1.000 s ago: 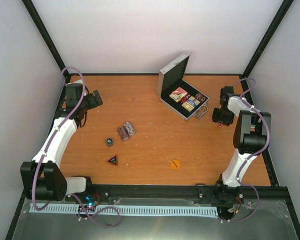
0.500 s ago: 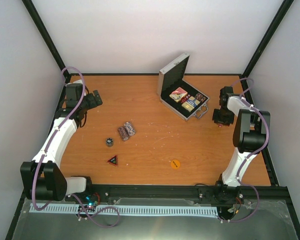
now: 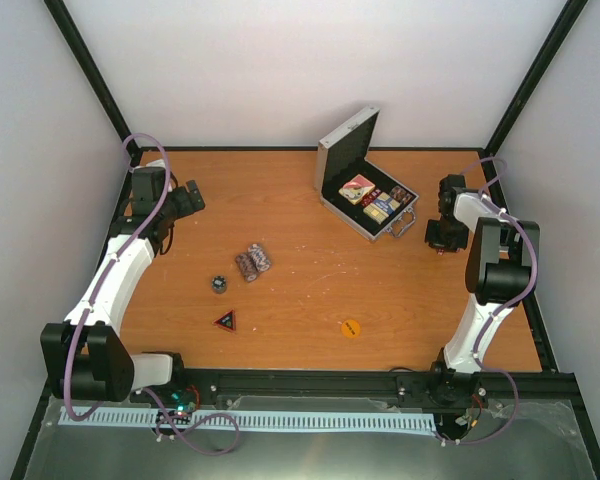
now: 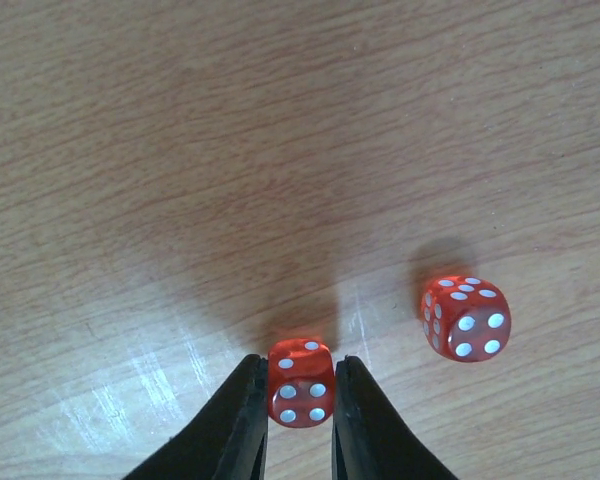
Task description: Pack up texas hold em set
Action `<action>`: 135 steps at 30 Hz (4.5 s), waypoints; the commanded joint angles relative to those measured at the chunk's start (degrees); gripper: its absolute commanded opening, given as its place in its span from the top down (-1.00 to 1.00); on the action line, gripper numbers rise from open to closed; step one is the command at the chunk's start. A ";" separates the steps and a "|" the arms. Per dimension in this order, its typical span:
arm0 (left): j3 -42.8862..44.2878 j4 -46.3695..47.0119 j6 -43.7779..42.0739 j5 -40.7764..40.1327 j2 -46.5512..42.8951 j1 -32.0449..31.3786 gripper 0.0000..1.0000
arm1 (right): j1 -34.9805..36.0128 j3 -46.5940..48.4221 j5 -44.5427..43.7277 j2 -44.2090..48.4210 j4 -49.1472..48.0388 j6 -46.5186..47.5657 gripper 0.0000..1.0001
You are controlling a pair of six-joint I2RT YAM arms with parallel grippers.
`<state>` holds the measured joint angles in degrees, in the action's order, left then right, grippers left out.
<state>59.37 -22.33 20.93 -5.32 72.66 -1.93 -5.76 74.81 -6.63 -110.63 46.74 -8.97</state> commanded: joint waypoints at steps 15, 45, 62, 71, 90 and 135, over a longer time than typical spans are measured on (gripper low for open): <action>0.30 0.34 -0.10 0.37 0.20 -0.01 -1.00 | 0.64 1.31 4.41 4.19 0.13 1.63 0.91; -1.00 1.72 -0.02 1.00 -1.47 -0.01 -1.00 | 23.78 34.53 6.47 -17.95 2.05 18.53 0.89; -0.75 1.67 -0.63 2.52 -0.63 -0.06 -0.99 | 23.78 36.12 4.06 -20.95 2.13 19.24 0.86; -0.58 1.71 -0.96 2.57 -0.34 -0.01 -1.00 | 23.78 34.59 3.36 -20.91 1.77 19.44 0.78; -0.47 1.67 -0.89 2.30 -0.13 -0.05 -0.99 | 23.78 35.80 2.82 -21.46 1.64 17.99 0.30; 0.22 1.30 -0.67 1.64 0.98 -0.03 -0.99 | 23.78 34.35 -7.76 -24.25 -1.43 8.85 0.07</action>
<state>58.41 -21.47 20.86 -3.25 73.45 -1.93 18.48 108.47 -13.43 -132.11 45.28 3.07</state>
